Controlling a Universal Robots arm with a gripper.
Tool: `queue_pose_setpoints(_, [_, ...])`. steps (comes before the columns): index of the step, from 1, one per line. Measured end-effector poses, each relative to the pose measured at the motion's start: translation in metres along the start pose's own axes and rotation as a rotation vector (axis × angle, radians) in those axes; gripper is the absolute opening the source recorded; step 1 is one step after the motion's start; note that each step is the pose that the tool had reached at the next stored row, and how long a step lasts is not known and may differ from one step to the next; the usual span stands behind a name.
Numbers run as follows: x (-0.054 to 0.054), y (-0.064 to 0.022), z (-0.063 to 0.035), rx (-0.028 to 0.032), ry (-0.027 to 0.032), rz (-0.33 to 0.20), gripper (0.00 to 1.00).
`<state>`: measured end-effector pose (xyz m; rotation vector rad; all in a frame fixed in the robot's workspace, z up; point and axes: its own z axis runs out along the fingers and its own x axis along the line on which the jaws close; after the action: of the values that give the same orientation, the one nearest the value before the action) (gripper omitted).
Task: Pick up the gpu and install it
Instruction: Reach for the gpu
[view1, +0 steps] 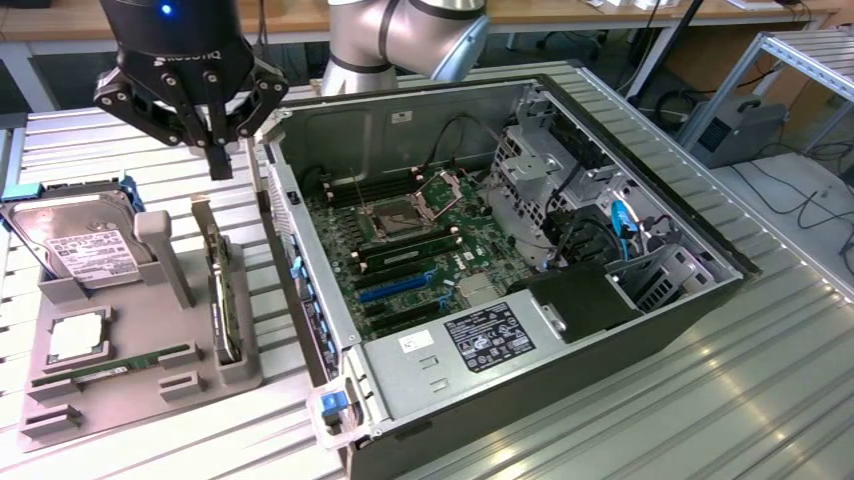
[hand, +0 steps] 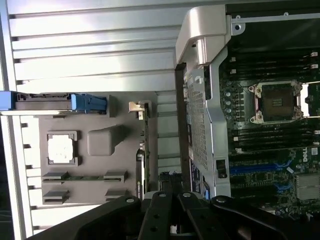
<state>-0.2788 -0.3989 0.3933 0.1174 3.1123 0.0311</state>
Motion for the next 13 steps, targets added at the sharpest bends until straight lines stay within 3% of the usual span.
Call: queue_pose_setpoints(13, [0.016,-0.0012,-0.0004,0.0023,-0.0002,0.000,0.11])
